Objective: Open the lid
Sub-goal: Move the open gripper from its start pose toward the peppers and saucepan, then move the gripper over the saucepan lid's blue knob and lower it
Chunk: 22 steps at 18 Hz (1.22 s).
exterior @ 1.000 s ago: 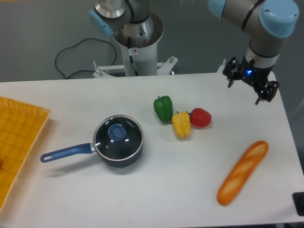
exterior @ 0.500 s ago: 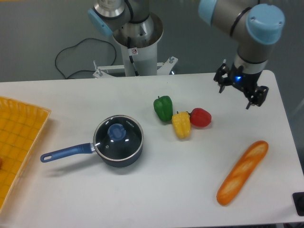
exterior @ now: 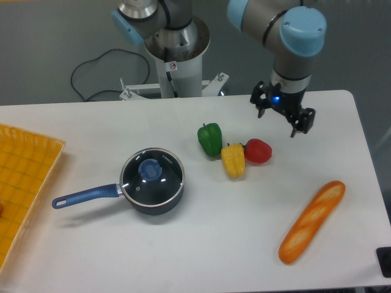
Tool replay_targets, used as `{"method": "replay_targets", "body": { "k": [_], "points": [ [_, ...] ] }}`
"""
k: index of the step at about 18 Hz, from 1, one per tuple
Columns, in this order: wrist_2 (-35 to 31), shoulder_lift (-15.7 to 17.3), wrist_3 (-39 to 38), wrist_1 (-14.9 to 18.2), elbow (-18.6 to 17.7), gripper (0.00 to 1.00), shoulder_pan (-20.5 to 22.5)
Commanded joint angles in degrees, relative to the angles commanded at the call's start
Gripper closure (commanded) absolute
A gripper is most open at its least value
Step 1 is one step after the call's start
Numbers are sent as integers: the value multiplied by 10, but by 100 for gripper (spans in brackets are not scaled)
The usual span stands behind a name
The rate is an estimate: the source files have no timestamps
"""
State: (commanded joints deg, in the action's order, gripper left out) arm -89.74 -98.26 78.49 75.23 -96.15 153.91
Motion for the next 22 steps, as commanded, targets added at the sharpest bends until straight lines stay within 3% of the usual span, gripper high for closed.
{"method": "replay_targets", "body": {
  "k": [6,17,22],
  "points": [
    [0,-4,-18,5,-1,0,-92],
    [-5,-15,-36,-7,-16,0,-146],
    [-13,-20,-80,-65,-32,0,-177]
  ]
}}
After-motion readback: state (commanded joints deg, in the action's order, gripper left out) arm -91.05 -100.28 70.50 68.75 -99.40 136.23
